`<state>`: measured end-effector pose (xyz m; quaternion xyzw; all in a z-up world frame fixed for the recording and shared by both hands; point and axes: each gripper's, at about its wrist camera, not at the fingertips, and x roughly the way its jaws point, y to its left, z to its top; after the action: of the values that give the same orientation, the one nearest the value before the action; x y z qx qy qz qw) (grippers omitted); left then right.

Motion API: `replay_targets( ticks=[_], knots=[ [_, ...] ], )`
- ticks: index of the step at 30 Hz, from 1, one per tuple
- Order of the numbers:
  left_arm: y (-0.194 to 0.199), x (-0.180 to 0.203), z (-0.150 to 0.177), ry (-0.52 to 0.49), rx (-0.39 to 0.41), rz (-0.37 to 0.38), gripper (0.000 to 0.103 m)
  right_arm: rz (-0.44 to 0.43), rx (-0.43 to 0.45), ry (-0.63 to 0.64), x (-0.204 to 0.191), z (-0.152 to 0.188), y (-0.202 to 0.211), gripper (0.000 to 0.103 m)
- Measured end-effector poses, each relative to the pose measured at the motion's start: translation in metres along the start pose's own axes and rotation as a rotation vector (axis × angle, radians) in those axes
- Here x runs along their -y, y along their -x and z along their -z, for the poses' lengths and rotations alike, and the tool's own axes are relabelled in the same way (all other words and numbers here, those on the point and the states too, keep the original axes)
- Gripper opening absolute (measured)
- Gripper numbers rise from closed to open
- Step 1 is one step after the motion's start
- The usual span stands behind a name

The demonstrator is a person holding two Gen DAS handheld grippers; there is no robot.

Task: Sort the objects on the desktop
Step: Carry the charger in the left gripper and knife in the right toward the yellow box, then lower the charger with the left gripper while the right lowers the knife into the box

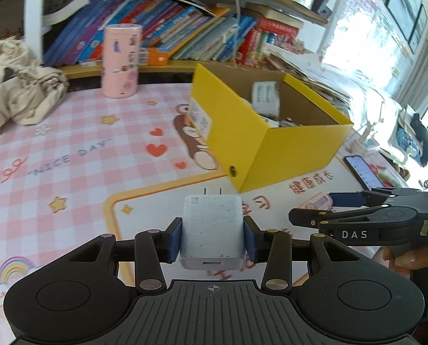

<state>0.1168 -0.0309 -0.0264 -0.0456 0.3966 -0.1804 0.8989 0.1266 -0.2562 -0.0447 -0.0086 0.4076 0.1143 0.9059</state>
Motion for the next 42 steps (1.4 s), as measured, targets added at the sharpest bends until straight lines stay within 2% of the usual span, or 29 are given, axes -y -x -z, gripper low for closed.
replay_targets(
  ticks=[13,20,28,36,42],
  knots=[
    [-0.032,0.06,-0.024,-0.083,-0.015,0.075,0.042,0.036,-0.001,-0.045,0.057,0.002,0.009,0.076],
    [-0.048,0.085,-0.035,-0.1,-0.017,0.099,0.042,0.016,0.039,-0.038,0.08,-0.011,0.018,0.076],
    [-0.05,0.11,-0.059,-0.102,0.05,0.106,0.042,-0.006,0.085,-0.029,0.107,-0.026,0.028,0.076],
    [-0.052,0.124,-0.089,-0.107,0.116,0.041,0.042,-0.067,0.189,0.026,0.126,-0.061,0.034,0.076],
    [-0.066,0.122,-0.107,-0.084,0.13,-0.031,0.042,-0.106,0.228,0.104,0.135,-0.09,0.017,0.076]
  ],
)
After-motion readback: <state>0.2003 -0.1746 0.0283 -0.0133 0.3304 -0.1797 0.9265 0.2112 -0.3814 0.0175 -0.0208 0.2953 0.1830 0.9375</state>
